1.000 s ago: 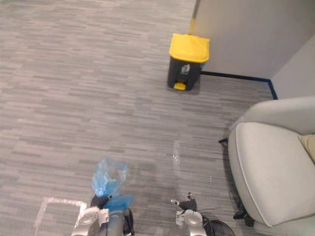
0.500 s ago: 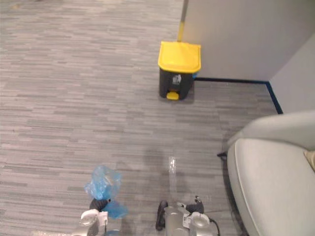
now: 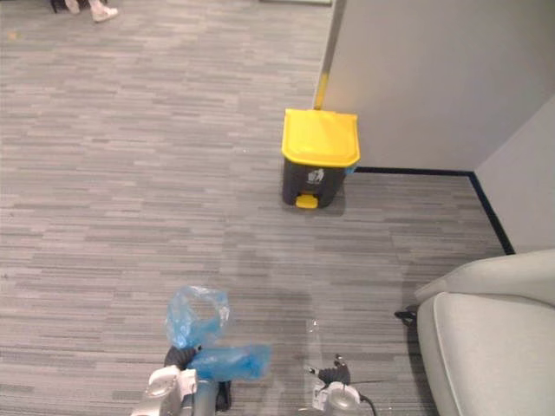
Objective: Gather rubbish on tea table into small bin, then transfer packed bag to large trash can.
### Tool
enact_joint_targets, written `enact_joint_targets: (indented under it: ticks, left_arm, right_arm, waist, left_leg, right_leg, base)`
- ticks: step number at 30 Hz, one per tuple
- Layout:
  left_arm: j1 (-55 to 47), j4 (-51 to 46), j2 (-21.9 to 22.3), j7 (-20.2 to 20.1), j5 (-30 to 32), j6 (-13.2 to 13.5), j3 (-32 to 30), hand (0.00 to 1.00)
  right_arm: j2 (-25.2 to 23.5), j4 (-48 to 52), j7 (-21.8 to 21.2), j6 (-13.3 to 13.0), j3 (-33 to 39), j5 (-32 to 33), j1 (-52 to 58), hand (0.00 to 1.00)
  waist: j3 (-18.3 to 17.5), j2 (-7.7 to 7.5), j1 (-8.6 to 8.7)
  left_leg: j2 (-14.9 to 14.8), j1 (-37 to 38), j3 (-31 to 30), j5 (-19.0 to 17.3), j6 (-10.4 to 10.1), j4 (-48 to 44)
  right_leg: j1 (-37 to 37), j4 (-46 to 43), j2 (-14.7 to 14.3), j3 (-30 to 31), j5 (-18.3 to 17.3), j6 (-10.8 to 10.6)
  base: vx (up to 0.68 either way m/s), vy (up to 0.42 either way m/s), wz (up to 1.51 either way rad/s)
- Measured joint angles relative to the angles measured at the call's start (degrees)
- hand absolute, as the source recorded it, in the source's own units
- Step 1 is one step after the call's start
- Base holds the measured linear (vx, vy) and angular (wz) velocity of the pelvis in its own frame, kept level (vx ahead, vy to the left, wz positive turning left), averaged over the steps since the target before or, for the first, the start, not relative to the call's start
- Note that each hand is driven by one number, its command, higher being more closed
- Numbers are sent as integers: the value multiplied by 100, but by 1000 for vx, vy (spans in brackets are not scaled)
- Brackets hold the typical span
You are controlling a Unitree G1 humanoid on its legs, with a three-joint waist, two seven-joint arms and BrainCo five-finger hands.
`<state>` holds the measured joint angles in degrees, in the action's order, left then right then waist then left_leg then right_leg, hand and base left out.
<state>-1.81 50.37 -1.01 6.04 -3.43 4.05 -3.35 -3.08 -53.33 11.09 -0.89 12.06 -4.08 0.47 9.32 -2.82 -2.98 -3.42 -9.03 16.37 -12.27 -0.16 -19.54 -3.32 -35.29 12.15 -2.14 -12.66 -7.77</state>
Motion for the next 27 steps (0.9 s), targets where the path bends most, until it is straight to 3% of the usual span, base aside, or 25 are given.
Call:
enact_joint_targets:
  ticks: [1,2,4,6,8,9,10,13,15,16,17,19,20,22,24,26,27]
  left_arm:
    - [6,-8,-35,2,2,1,53,100]
    - [2,-3,-39,10,1,1,51,100]
    - [14,88,-66,38,0,2,39,100]
    - [34,159,-67,41,-1,2,-5,100]
    - [38,236,-92,50,-2,5,-19,100]
    - [19,266,-159,47,-3,8,-2,100]
    - [36,385,-171,50,-2,7,-5,100]
    - [18,426,-67,52,-1,17,-27,100]
    - [100,419,-11,54,-1,17,-227,100]
    - [100,317,35,46,-4,17,-260,100]
    - [92,290,56,33,-5,18,-274,100]
    - [-1,91,185,20,-6,17,-355,100]
    - [-31,30,219,-2,-3,17,-347,100]
    - [-44,-71,234,-18,-5,18,-345,100]
    - [-3,-124,261,-20,-3,16,-343,100]
    - [-2,-124,302,-19,-3,24,-288,100]
    - [-5,-113,235,-19,-5,31,-225,100]
  right_arm:
    - [-32,16,1,-2,0,-1,23,0]
    - [-44,16,1,-1,-1,-1,31,0]
    - [-22,80,3,-14,-45,-5,-24,0]
    - [-15,82,4,-28,-54,-12,-61,0]
    - [3,78,7,-59,-73,-27,-122,0]
    - [40,39,8,-53,-154,-35,-152,0]
    - [177,-83,-4,-46,-169,-36,-179,0]
    - [398,-165,6,-45,-135,-37,-266,0]
    - [415,-168,5,-11,-31,-29,-143,0]
    - [412,-126,8,-8,-106,-14,-47,0]
    - [411,-116,9,-8,-154,-5,-54,0]
    - [305,-92,7,-9,-211,22,-30,0]
    - [240,-68,1,-8,-202,24,-31,0]
    - [153,84,4,-11,-154,25,-34,0]
    - [97,97,19,-12,-51,27,-59,0]
    - [179,47,25,-12,-12,26,-32,0]
    - [162,-79,29,7,0,26,-37,0]
  waist:
    - [14,23,41]
    - [26,43,52]
    - [52,81,111]
    - [68,109,131]
    - [71,120,198]
    - [42,66,271]
    - [60,70,286]
    - [-32,386,248]
    - [5,481,282]
    - [22,456,278]
    - [29,444,269]
    - [80,334,207]
    - [71,293,178]
    - [67,282,93]
    - [72,275,46]
    - [48,332,37]
    - [19,263,-46]
  left_leg:
    - [3,327,18,-122,27,94]
    - [0,429,19,-150,37,139]
    - [-14,976,40,-191,25,512]
    - [-125,1365,92,-189,22,766]
    - [-217,1600,96,-197,8,938]
    - [-178,1748,38,-210,-91,1085]
    - [-177,1938,-139,-289,-306,1177]
    - [-427,1898,-300,-192,-463,972]
    - [-622,1693,-407,-52,-692,204]
    - [-855,1157,-560,328,-757,-1335]
    - [-938,982,-581,297,-756,-1792]
    - [-1204,255,-423,-109,-609,-3128]
    - [-1232,1,-302,-220,-574,-3121]
    - [-1199,-357,-60,-309,-482,-2431]
    - [-873,-594,11,-143,-428,-856]
    - [-598,-561,-259,583,-457,294]
    - [-426,-423,-298,997,-327,459]
  right_leg:
    - [-413,-1035,-7,38,2,-79]
    - [-538,-1313,-24,27,-36,-45]
    - [-1111,-1830,-140,-284,-279,221]
    - [-1464,-1262,-283,-759,-451,490]
    - [-1715,-304,-419,-1042,-332,553]
    - [-1716,783,-531,-1101,247,568]
    - [-1653,1137,-617,-1061,834,976]
    - [-1627,1161,-847,-1086,559,1054]
    - [-1272,1285,-954,-1196,391,1132]
    - [-727,1638,-1031,-1242,322,1144]
    - [-587,1728,-1038,-1242,299,1164]
    - [-73,1959,-1052,-1199,132,1223]
    - [57,2021,-1044,-1154,114,1200]
    - [224,2217,-1036,-1037,124,1173]
    - [426,2440,-911,-932,135,982]
    - [533,2577,-882,-835,76,770]
    - [556,2607,-822,-650,14,614]
  base:
    - [390,123,-18]
    - [370,67,-10]
    - [369,7,-3]
    - [412,-90,4]
    - [391,-149,15]
    - [376,-152,23]
    - [478,-195,10]
    - [452,-184,-21]
    - [373,-174,15]
    - [431,-172,19]
    - [339,-105,12]
    - [243,-33,-12]
    - [308,-7,-29]
    - [262,59,-32]
    - [315,175,-25]
    - [292,229,-23]
    - [306,227,-24]
